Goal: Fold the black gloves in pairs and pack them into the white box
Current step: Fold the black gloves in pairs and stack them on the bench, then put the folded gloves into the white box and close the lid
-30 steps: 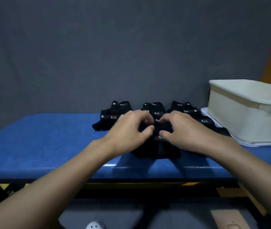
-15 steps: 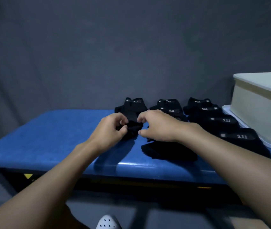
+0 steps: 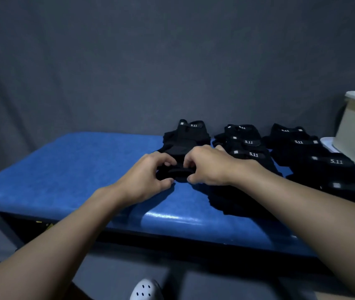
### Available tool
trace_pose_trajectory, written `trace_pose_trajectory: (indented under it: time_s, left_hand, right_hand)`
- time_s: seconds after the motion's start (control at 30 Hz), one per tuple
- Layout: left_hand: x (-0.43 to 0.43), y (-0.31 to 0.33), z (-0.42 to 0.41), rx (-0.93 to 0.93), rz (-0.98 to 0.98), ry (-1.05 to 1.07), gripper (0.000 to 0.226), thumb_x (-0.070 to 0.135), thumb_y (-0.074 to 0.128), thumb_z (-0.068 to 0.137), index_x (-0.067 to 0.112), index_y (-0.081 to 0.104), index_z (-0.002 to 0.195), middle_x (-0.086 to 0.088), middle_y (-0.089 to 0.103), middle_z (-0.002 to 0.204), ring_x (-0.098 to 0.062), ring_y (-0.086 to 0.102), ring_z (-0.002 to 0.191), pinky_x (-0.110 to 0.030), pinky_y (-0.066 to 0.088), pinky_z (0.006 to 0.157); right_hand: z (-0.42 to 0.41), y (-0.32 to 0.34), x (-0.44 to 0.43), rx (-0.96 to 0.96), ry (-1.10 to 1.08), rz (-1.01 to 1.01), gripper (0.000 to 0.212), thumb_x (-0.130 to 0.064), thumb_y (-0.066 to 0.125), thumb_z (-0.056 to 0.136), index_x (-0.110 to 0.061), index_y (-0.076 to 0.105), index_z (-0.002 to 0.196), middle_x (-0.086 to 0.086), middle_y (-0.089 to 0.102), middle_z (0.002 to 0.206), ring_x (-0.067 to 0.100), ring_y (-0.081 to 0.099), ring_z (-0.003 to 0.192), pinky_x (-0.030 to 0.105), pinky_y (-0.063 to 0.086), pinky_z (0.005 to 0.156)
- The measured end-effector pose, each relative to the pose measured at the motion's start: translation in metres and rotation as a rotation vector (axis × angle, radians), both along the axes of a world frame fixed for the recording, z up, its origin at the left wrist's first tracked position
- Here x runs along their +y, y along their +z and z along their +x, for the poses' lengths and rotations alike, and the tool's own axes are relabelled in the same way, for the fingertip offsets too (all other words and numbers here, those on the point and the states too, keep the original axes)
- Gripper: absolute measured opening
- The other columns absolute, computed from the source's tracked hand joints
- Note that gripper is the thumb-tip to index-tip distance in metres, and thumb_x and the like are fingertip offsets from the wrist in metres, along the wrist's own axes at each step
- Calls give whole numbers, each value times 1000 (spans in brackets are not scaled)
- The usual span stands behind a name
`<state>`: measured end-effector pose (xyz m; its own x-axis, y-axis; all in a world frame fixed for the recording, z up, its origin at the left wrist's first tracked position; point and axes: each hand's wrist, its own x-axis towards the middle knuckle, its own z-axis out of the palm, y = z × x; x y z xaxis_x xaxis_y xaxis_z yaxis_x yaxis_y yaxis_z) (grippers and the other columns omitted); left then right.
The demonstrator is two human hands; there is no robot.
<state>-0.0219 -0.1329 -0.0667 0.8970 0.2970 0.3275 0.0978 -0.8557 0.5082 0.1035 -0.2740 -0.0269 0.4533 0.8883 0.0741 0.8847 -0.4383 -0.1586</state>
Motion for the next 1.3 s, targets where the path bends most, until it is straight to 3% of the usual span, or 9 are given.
trace_pose_trajectory:
  time_s: [0.1, 0.2, 0.37, 0.53, 0.73, 0.87, 1.03, 1.2, 1.3]
  left_hand:
    - [8, 3, 3, -1, 16, 0, 48, 15, 80, 79, 23, 62, 123, 4, 59, 112, -14, 53, 107, -11, 39, 87]
    - [17, 9, 11, -40, 13, 15, 47, 17, 79, 79, 28, 61, 121, 16, 60, 106, -15, 53, 110, -37, 45, 96]
    - [31, 14, 33, -111, -46, 64, 28, 20, 74, 85, 33, 66, 108, 19, 66, 103, -4, 58, 110, -17, 39, 89]
    - [41, 12, 54, -164, -183, 59, 22, 18, 74, 87, 26, 66, 105, 7, 70, 88, -1, 63, 89, -3, 39, 73]
    - [44, 3, 70, -278, -292, 83, 22, 19, 71, 89, 26, 61, 108, 1, 68, 89, -5, 64, 85, -18, 46, 74]
    - [41, -2, 70, -279, -292, 56, 37, 18, 70, 89, 36, 53, 116, 13, 64, 100, -2, 61, 100, -22, 50, 82]
    - [41, -10, 69, -250, -293, 47, 35, 18, 66, 92, 45, 53, 110, 8, 68, 99, -10, 63, 101, -33, 55, 86]
    - [38, -13, 69, -235, -270, 62, 24, 19, 63, 93, 38, 48, 96, -2, 64, 86, -22, 61, 87, -39, 51, 76]
    - [37, -15, 74, -239, -214, 111, 18, 19, 63, 93, 27, 48, 88, 3, 59, 79, -20, 56, 80, -34, 48, 75]
  right_hand:
    - [5, 6, 2, -16, -8, 58, 9, -21, 63, 82, -20, 69, 89, -5, 63, 70, 19, 58, 84, 43, 35, 101]
    - [11, 16, 4, 30, -42, 101, 13, -20, 60, 85, -21, 69, 95, -2, 66, 84, 19, 58, 84, 37, 41, 94]
    - [30, 20, 13, 84, -58, 127, 15, -21, 57, 84, -22, 70, 92, -1, 69, 92, 21, 61, 95, 40, 48, 92]
    - [51, 20, 23, 150, -76, 172, 27, -33, 61, 88, -24, 64, 113, -7, 67, 102, 16, 59, 105, 45, 42, 100]
    - [68, 17, 40, 190, -84, 225, 12, -22, 58, 88, -20, 70, 86, -5, 68, 86, 16, 63, 89, 30, 51, 82]
    - [72, 15, 48, 220, -99, 235, 15, -18, 56, 89, -12, 69, 85, -1, 68, 86, 15, 63, 83, 24, 48, 69]
    - [72, 17, 52, 237, -117, 204, 16, -15, 56, 90, -7, 70, 88, 4, 69, 89, 19, 63, 84, 21, 45, 62]
    - [74, 16, 51, 210, -107, 193, 12, -21, 58, 91, -11, 64, 93, 1, 65, 90, 20, 61, 88, 25, 48, 67]
    - [74, 15, 44, 2, -13, 253, 11, -28, 59, 90, -20, 52, 93, -2, 54, 99, 21, 54, 94, 37, 47, 80]
